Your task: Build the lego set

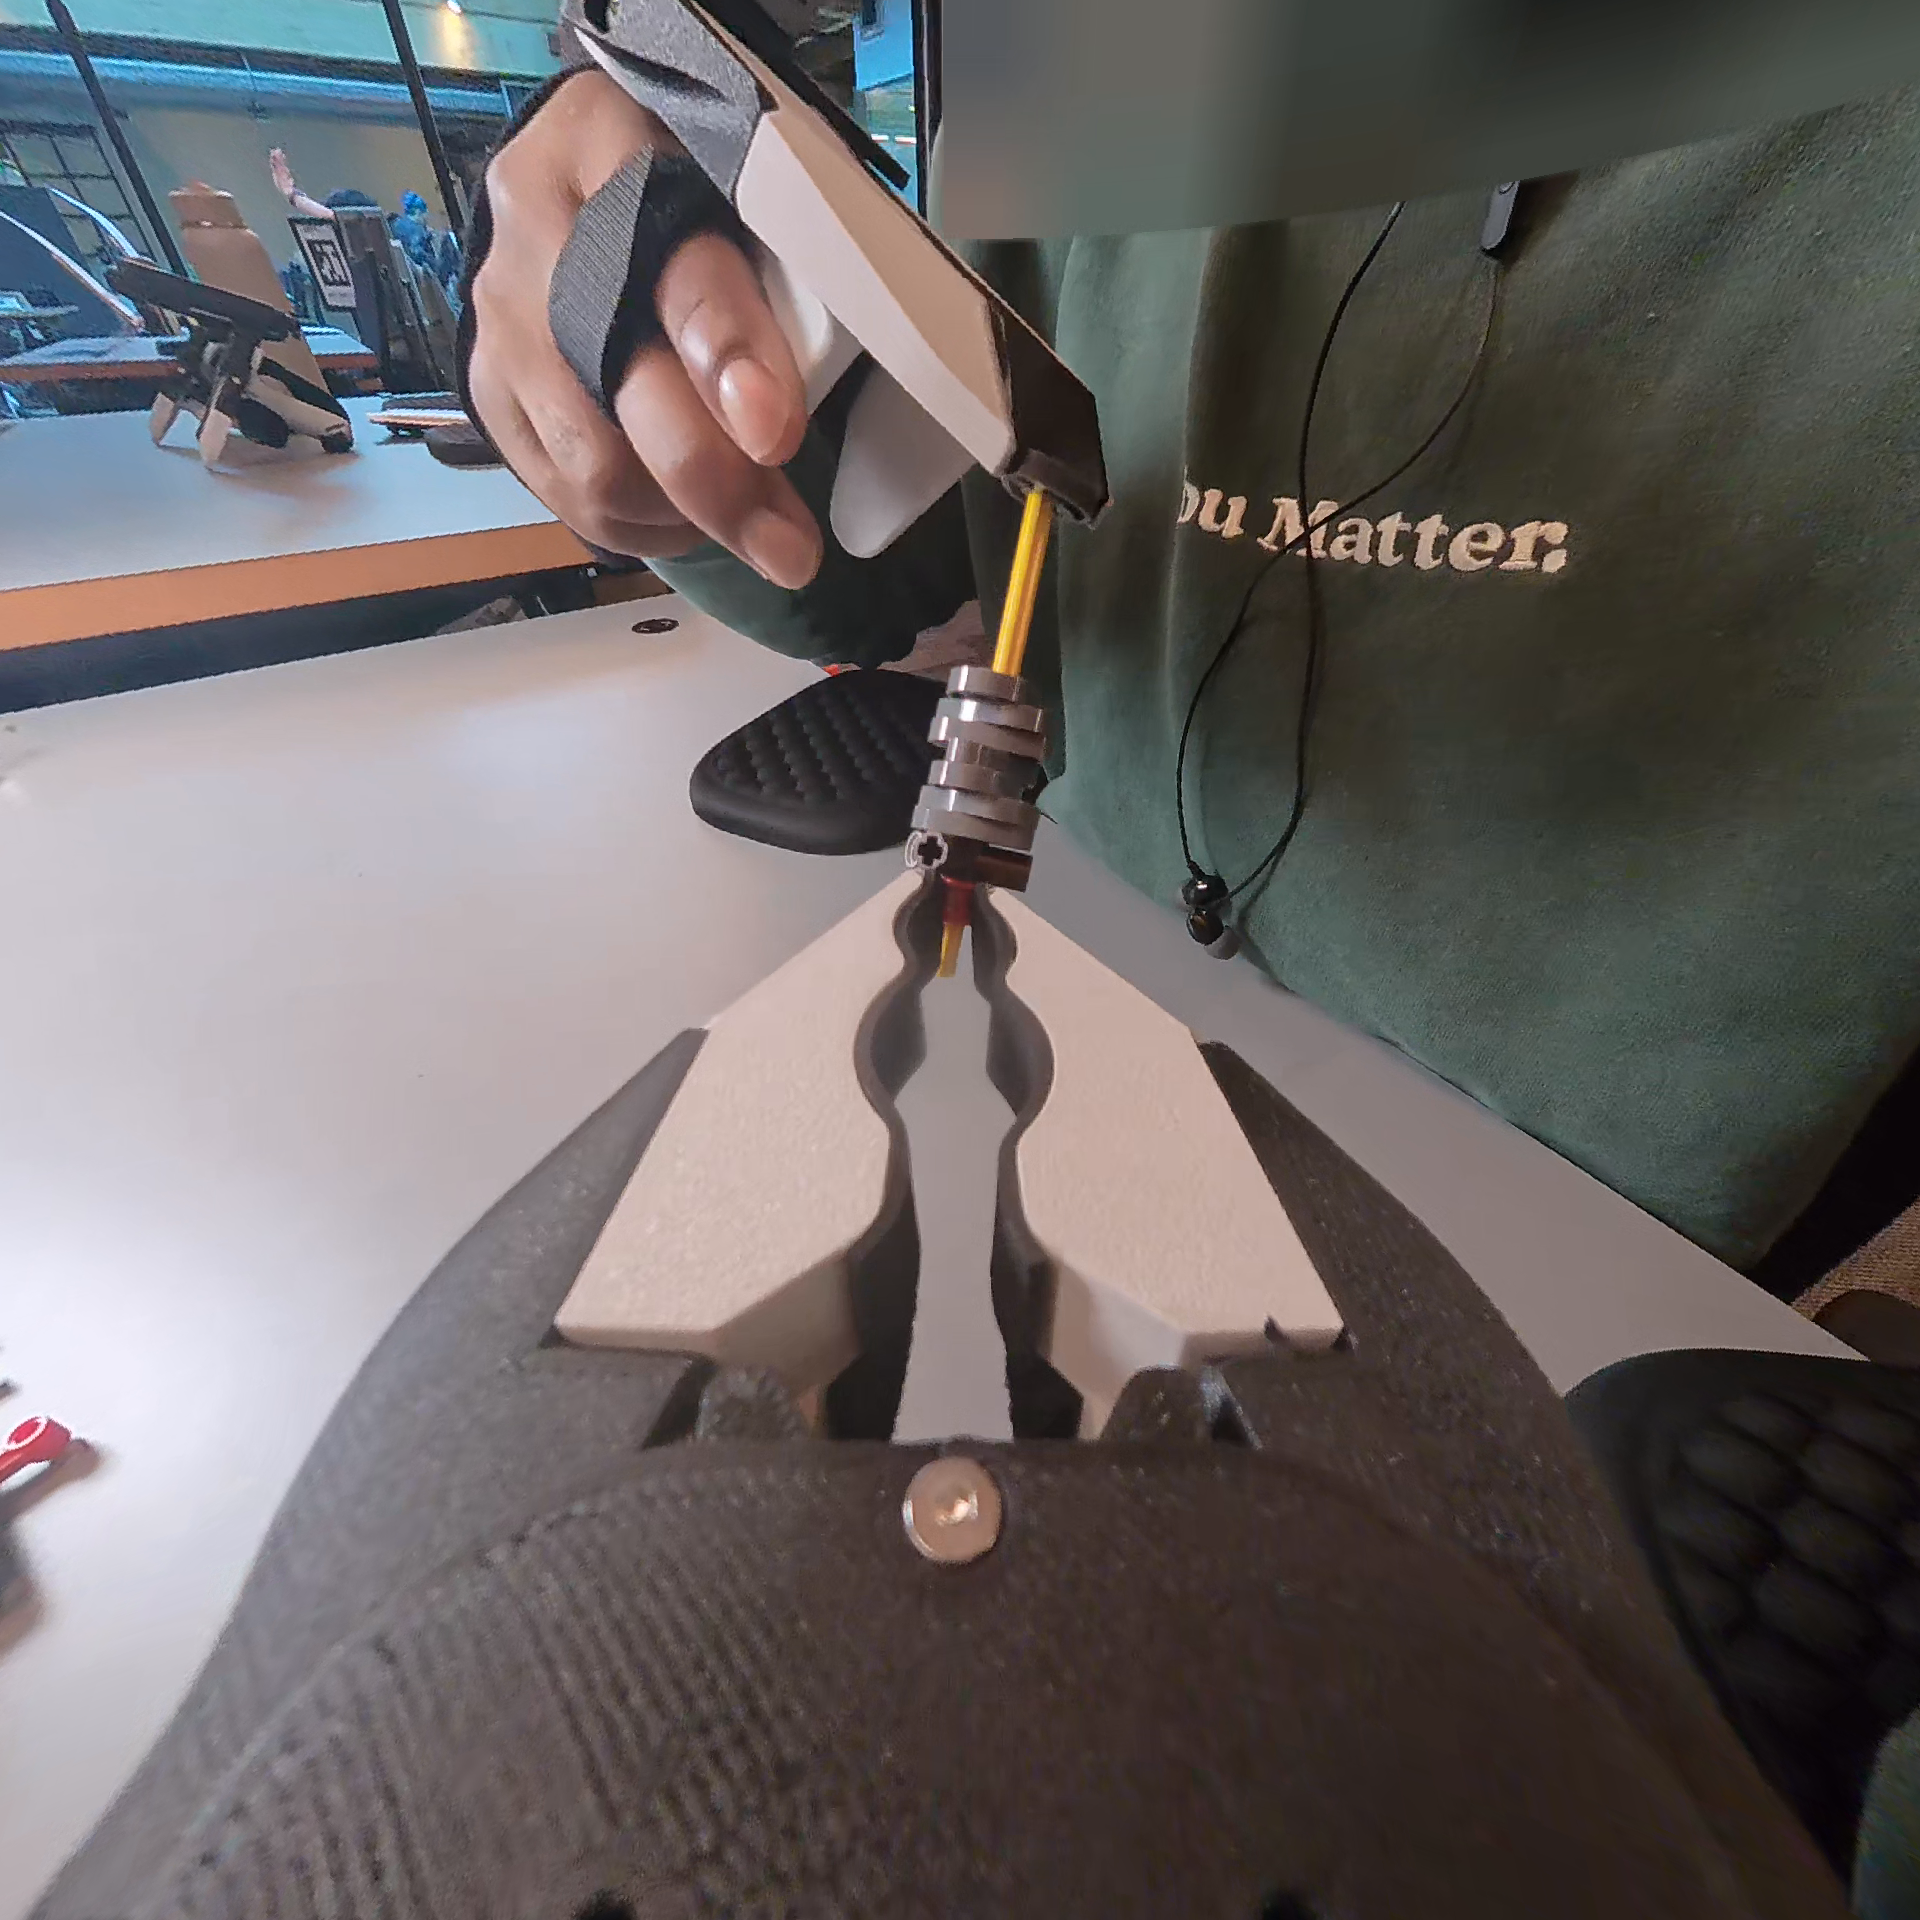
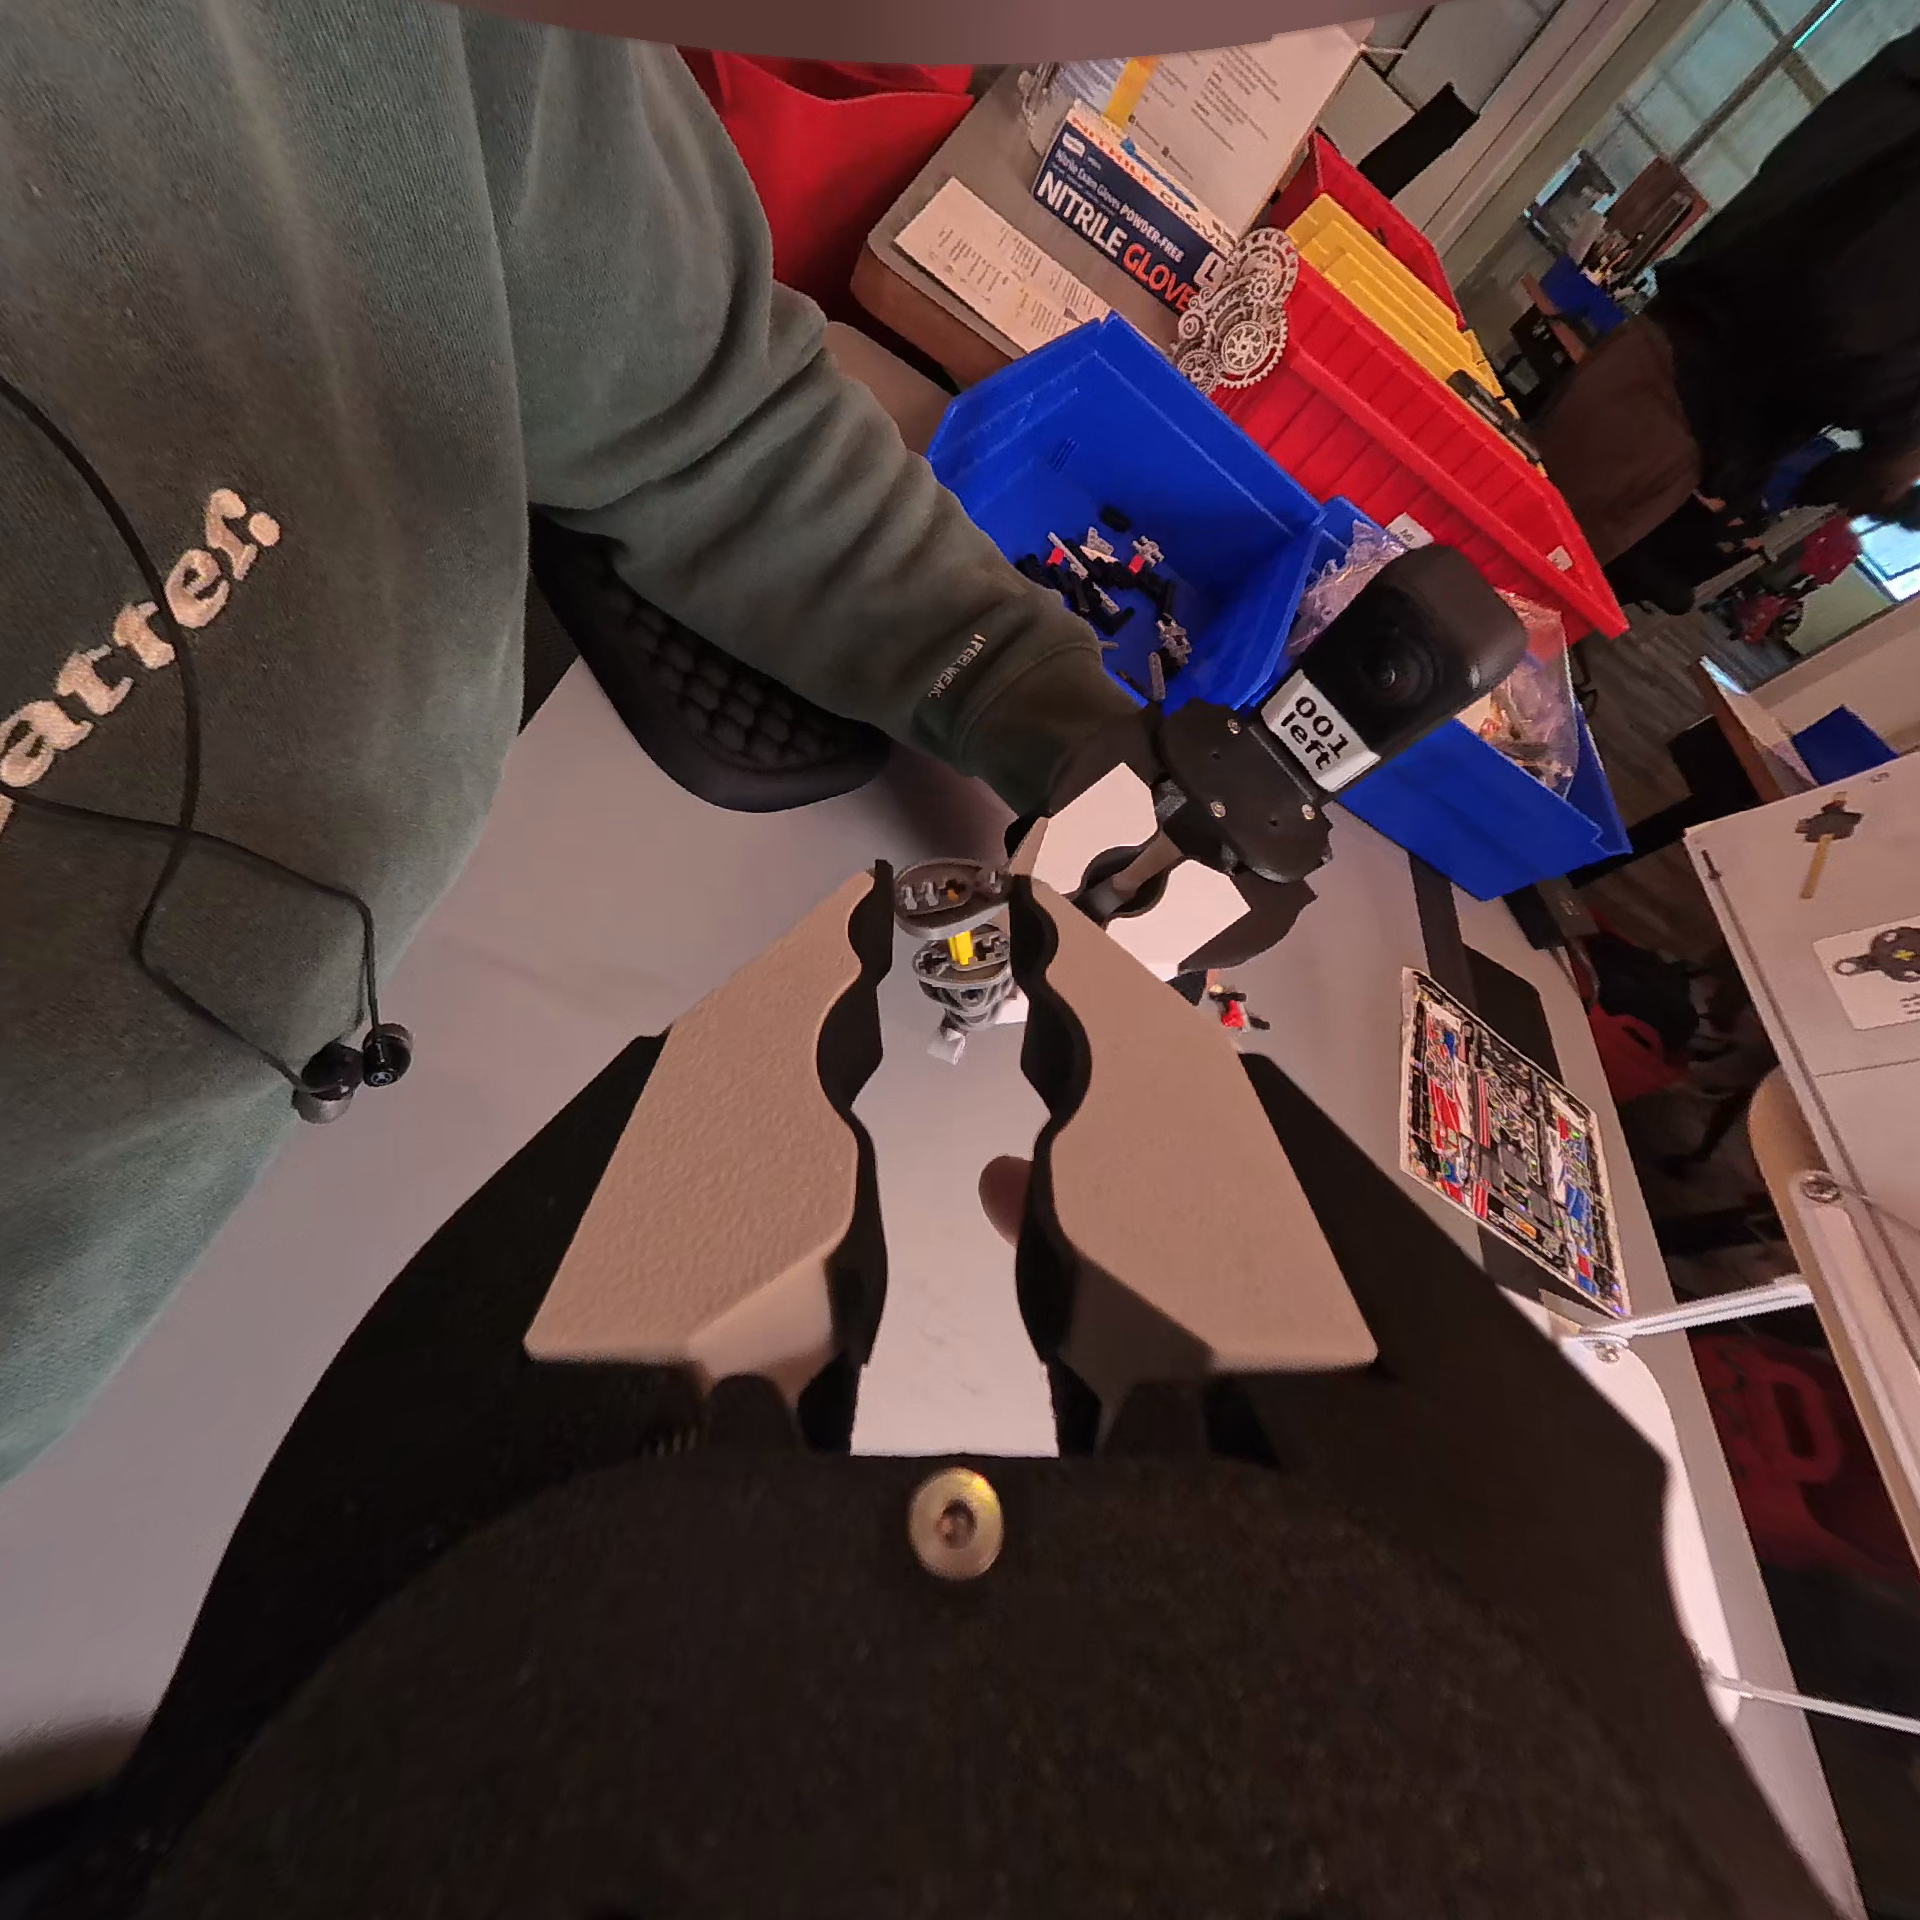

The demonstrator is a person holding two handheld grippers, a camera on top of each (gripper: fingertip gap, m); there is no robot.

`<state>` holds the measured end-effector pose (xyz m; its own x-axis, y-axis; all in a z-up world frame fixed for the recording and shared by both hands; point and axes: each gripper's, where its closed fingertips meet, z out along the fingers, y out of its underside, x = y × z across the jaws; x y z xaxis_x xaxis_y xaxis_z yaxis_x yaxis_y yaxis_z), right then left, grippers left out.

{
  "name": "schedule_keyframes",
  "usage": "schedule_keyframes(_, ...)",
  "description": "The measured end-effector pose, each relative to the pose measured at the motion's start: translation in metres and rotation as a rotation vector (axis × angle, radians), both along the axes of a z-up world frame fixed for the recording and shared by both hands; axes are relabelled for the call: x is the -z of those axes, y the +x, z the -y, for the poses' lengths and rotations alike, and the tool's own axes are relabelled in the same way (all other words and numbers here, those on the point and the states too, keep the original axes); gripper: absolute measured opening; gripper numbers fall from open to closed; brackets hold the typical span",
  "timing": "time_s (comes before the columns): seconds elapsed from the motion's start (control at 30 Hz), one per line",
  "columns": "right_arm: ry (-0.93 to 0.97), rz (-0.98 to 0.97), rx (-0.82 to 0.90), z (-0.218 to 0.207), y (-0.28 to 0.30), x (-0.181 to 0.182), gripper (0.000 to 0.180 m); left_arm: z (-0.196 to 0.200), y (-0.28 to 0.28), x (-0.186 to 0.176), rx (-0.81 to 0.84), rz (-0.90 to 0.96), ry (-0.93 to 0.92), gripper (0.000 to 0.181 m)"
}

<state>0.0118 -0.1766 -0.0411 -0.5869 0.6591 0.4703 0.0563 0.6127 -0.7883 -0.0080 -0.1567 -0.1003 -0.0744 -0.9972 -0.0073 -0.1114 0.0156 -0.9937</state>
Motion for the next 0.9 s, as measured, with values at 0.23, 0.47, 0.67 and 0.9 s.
schedule_keyframes(0.23,0.017,0.017,-0.005,0.001,0.001,0.007,0.021,0.001,0.002,0.007,0.017,-0.02,-0.021,0.003)
schedule_keyframes(0.47,0.0,0.041,-0.017,0.004,0.003,0.01,0.021,0.002,0.004,0.011,0.031,-0.03,-0.04,0.003)
schedule_keyframes(0.67,0.014,0.021,-0.023,0.003,0.002,0.017,0.02,0.014,0.012,-0.009,0.101,0.051,-0.032,0.004)
schedule_keyframes(0.9,-0.11,0.024,-0.061,0.001,-0.008,0.027,0.021,0.009,0.01,0.002,0.083,0.002,-0.064,0.003)
